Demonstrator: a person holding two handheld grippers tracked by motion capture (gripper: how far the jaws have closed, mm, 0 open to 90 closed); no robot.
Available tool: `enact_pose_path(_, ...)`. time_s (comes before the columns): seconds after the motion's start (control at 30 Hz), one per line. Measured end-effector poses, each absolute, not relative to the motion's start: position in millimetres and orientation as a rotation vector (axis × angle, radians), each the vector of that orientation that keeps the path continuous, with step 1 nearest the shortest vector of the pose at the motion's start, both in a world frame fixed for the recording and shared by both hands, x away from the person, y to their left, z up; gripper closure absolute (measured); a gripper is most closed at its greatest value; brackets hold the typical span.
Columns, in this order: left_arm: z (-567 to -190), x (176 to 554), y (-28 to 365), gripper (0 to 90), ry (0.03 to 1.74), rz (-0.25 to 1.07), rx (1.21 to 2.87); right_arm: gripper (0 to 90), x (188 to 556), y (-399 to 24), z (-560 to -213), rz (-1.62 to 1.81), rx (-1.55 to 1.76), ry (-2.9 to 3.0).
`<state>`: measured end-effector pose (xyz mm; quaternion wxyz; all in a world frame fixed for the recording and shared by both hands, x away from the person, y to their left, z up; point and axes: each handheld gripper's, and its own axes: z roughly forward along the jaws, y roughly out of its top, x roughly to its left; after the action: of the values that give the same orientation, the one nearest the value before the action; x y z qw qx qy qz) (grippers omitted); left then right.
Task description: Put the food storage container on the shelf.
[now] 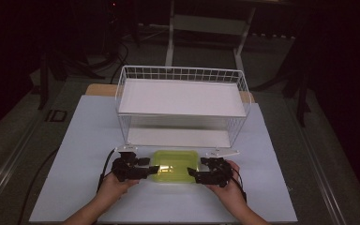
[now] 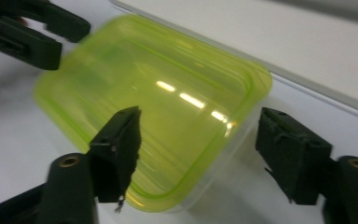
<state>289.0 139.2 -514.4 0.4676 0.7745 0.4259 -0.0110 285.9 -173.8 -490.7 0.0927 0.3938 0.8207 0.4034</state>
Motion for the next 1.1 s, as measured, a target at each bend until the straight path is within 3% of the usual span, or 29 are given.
enact_pose_path(0.17,-520,291,138,55.4,1.084,-0.048,1.893,40.4,290,-175,-498,1.162,1.27,2.441)
enact_pose_path(0.2,-520,291,138,56.6,1.084,-0.048,1.893,40.4,290,-175,-498,1.162,1.27,2.441)
enact_pose_path(0.27,-522,290,136,58.7,1.081,-0.083,1.897,54.0,294,-178,-498,1.134,1.333,2.443)
enact_pose_path(0.43,-520,285,135,62.2,1.1,-0.074,1.887,62.2,292,-181,-496,1.138,1.344,2.475)
enact_pose_path(0.67,-515,278,134,70.5,1.128,-0.091,1.868,66.8,285,-183,-492,1.157,1.349,2.489)
enact_pose_path(0.8,-512,272,132,76.5,1.124,-0.063,1.872,73.8,279,-185,-491,1.208,1.409,2.492)
enact_pose_path(1.1,-513,267,131,79.8,1.122,-0.04,1.862,77.8,269,-181,-483,1.186,1.35,2.452)
